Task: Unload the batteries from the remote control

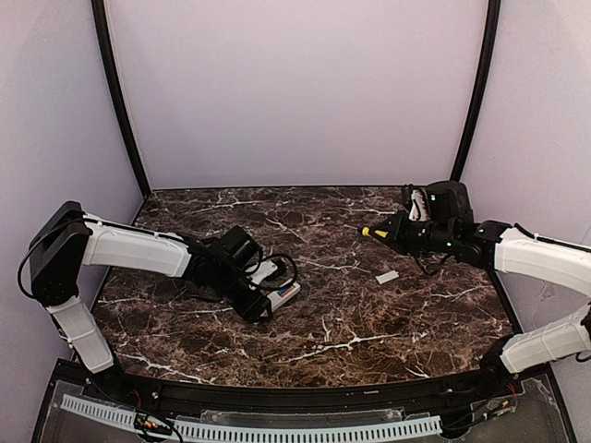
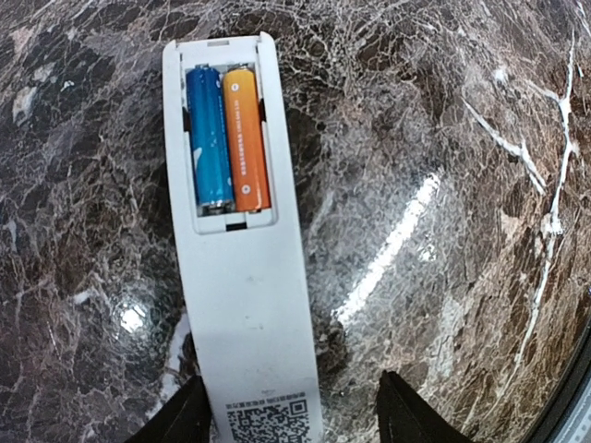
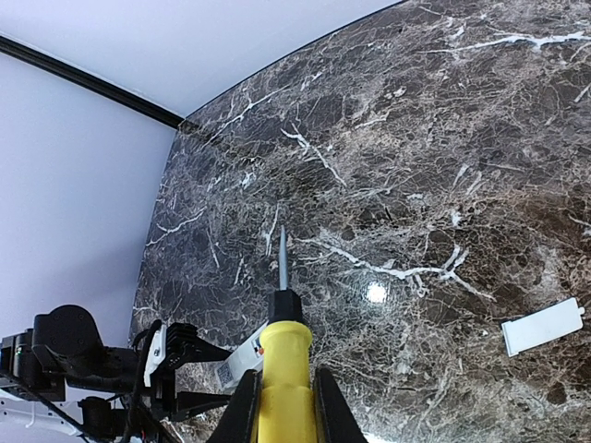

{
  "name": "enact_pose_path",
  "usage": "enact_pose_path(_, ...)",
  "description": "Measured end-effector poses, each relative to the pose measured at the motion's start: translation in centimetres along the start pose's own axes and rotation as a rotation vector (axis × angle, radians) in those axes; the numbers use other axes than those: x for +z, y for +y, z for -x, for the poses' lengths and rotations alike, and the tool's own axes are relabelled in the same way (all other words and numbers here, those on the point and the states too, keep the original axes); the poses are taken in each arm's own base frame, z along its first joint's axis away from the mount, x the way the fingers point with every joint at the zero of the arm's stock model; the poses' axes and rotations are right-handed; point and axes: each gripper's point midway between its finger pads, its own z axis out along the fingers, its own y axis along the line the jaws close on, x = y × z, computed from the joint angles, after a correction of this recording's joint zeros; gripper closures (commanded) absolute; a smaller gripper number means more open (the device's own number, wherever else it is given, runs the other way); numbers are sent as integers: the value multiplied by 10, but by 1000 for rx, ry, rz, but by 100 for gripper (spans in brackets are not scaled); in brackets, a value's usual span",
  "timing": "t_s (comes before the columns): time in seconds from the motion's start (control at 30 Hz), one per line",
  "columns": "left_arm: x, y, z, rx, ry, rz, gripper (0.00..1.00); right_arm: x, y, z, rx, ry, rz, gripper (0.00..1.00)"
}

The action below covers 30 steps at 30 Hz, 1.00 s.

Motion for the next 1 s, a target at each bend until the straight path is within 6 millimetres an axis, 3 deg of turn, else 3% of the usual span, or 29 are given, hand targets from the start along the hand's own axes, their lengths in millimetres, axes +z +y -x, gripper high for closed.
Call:
enact_pose_path(0.2,12,5,-6,2,-49,18,43,0,0,0,-4,1,0,100)
enact_pose_path(0.53,16,9,3,8,-127,34,54,1,-1,0,-3,2,-2,100)
enact_pose_path(0.77,17,12,3,8,-137,53,74,1,-1,0,-3,2,-2,100)
enact_pose_path(1.0,16,12,4,16,-141,70,83,1,0,-1,-2,6,1,100)
